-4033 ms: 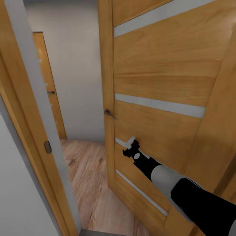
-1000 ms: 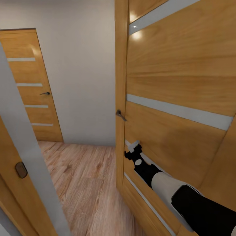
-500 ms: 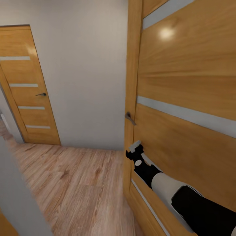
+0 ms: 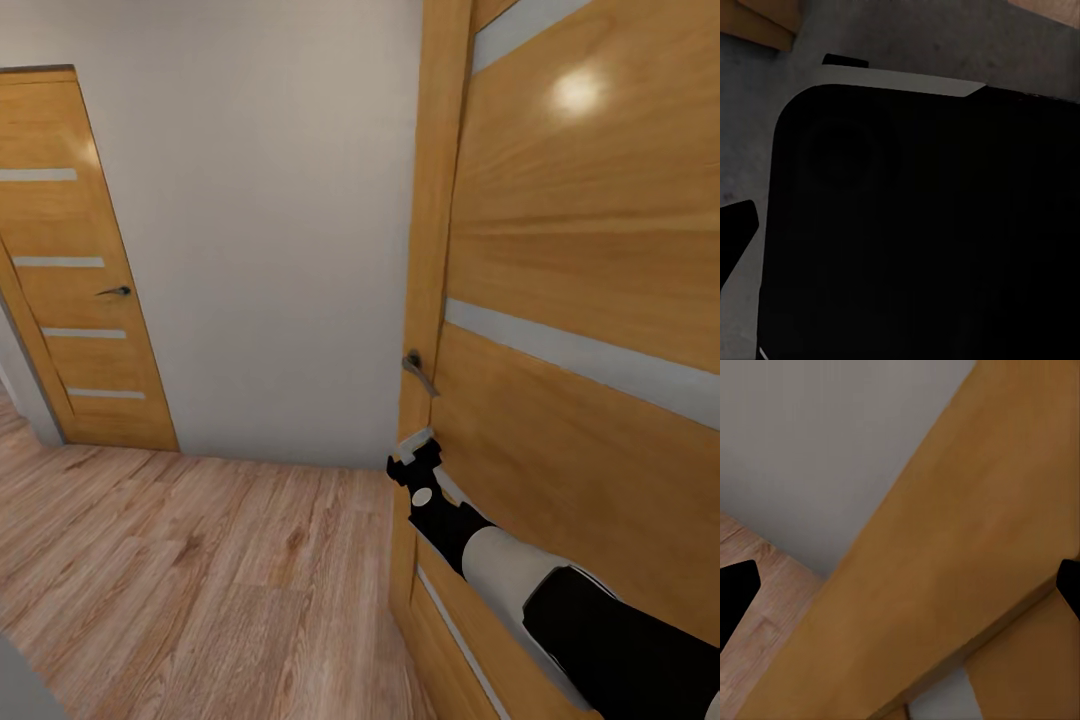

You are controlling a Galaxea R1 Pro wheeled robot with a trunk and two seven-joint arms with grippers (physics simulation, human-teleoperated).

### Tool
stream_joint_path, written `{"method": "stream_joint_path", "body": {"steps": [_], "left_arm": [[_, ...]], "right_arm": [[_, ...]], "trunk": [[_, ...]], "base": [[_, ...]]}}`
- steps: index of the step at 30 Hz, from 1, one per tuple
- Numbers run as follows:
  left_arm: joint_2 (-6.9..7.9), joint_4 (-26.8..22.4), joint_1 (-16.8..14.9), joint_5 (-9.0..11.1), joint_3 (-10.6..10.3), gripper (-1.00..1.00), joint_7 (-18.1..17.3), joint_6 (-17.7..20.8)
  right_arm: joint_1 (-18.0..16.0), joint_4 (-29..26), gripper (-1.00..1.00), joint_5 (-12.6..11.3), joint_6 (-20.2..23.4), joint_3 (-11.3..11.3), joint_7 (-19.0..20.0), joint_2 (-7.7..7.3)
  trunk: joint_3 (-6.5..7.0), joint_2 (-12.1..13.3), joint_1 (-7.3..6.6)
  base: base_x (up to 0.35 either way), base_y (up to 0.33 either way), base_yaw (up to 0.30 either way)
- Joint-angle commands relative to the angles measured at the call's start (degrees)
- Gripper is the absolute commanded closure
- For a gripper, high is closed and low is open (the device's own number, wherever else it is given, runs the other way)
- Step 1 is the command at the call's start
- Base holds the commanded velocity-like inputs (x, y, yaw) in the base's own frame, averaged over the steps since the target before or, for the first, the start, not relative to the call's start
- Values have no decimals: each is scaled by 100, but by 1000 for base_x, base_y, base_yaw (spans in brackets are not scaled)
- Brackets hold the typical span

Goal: Move the two storage containers from the living room to the garage. In the garage, place one container on the floor and stack the other container on top of it (either order is fine).

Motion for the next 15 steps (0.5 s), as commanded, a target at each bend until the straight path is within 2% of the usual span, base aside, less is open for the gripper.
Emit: {"method": "stream_joint_path", "body": {"steps": [1,15], "left_arm": [[0,-1,0,48,20,-100,-29,-8],[-9,-1,0,48,20,-100,-29,-11]], "right_arm": [[-7,10,-100,22,-14,-24,-73,2],[-7,18,-100,22,-19,-29,-130,2]], "trunk": [[-5,-3,0],[-5,-3,0]], "base": [[24,0,0],[3,0,0]]}}
